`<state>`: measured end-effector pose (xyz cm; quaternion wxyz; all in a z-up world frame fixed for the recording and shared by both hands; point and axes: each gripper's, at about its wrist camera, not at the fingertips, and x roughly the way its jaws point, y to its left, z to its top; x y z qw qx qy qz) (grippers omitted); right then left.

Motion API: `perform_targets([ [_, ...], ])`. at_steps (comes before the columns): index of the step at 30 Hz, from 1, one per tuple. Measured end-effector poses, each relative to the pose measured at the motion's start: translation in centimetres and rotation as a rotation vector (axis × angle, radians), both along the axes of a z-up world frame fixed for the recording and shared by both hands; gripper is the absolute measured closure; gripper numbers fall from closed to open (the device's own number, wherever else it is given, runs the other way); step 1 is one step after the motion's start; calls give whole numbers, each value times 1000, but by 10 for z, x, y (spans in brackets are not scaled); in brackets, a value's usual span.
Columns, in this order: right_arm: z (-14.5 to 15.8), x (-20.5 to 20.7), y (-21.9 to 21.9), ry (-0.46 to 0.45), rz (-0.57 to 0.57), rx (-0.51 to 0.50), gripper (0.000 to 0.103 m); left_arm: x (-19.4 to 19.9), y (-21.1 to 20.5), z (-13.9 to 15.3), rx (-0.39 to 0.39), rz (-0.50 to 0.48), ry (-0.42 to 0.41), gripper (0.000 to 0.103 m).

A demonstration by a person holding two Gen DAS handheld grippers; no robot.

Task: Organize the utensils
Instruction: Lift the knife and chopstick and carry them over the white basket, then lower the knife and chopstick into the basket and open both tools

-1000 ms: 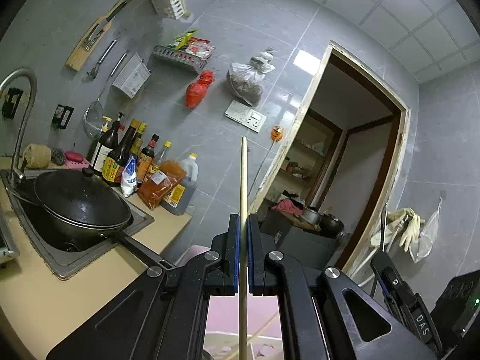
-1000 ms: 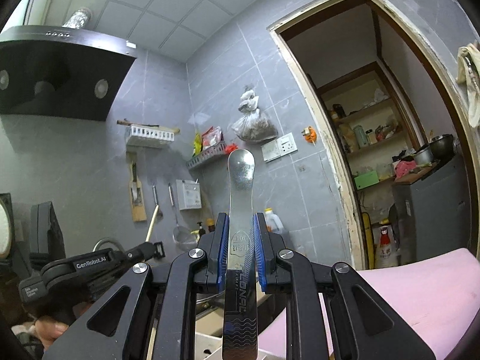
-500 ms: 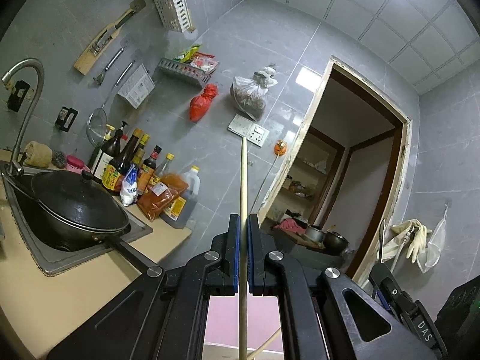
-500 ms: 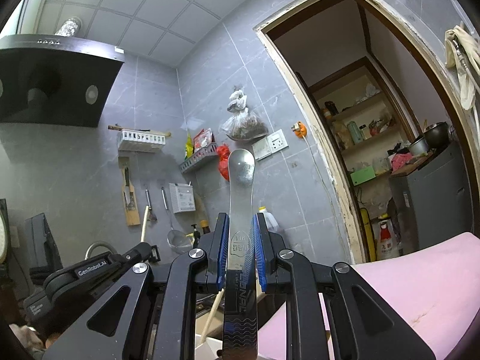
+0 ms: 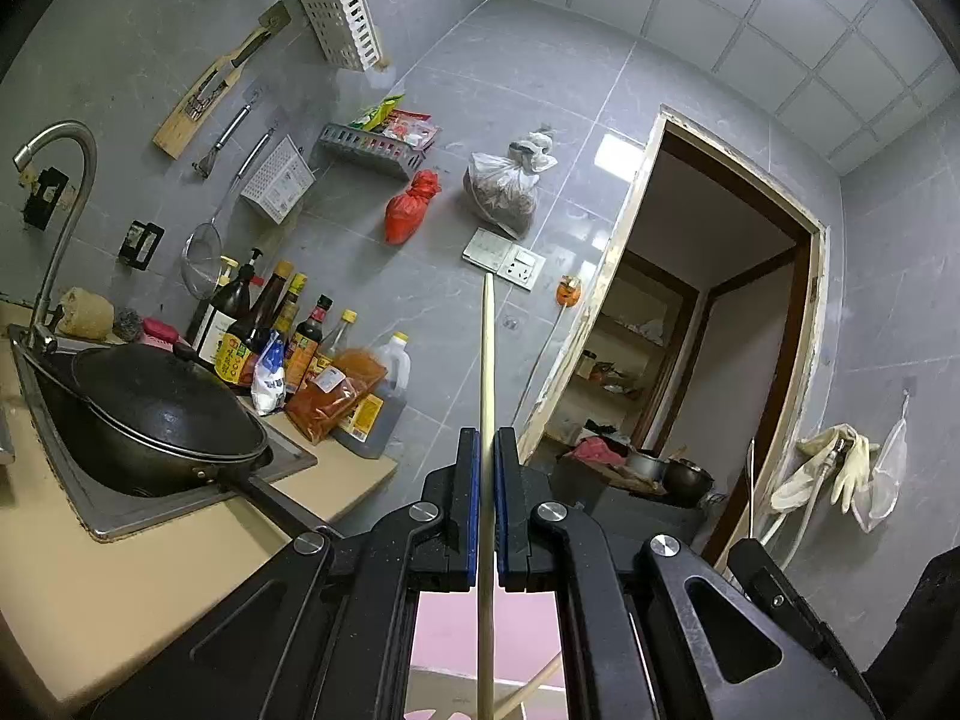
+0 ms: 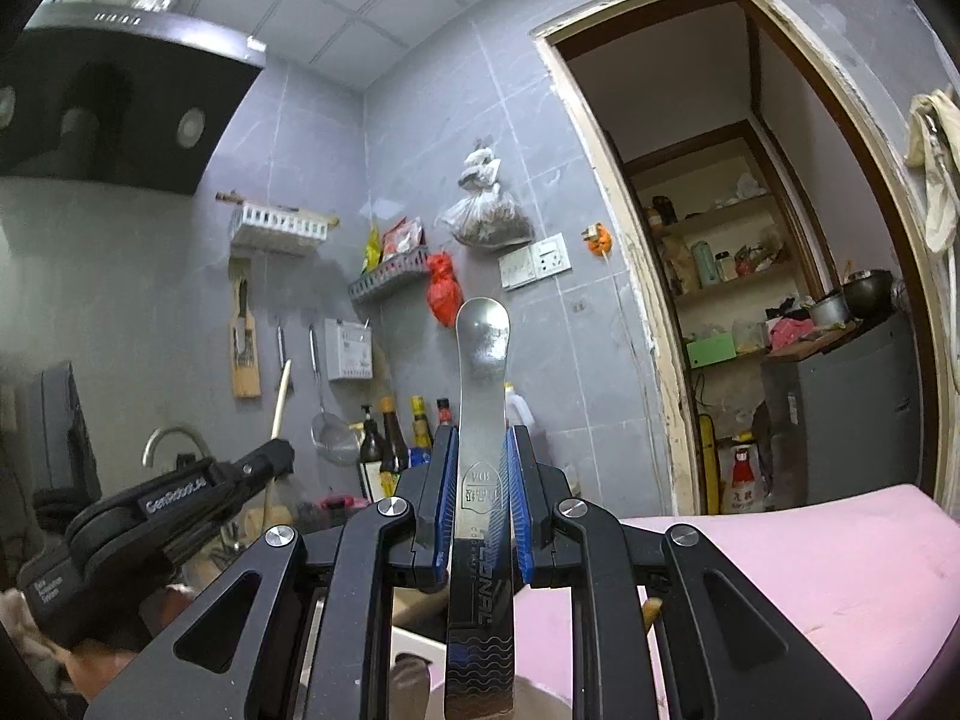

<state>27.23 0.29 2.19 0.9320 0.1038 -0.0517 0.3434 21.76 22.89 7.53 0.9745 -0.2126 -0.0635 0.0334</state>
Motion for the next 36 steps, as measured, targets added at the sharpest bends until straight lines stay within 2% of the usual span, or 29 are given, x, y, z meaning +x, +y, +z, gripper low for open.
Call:
perform_targets([
  [4, -6, 0, 3, -6, 5, -36, 89, 2, -6, -4, 18, 12, -3, 101],
  [15, -10, -1, 4, 0, 6, -58, 88, 0, -17, -13, 71, 47, -8, 101],
  [29, -10, -10, 0, -5, 45, -91, 85, -2, -26, -26, 177, -29, 140, 99],
  [32, -6, -15, -3, -8, 59, -85, 81, -7, -26, -25, 175, -58, 157, 94],
  [34, -3, -20, -4, -21, 64, -92, 79, -11, -27, -22, 175, -85, 167, 79],
  [36, 0, -25, -7, -33, 70, -94, 78, -16, -28, -18, 175, -109, 175, 76],
])
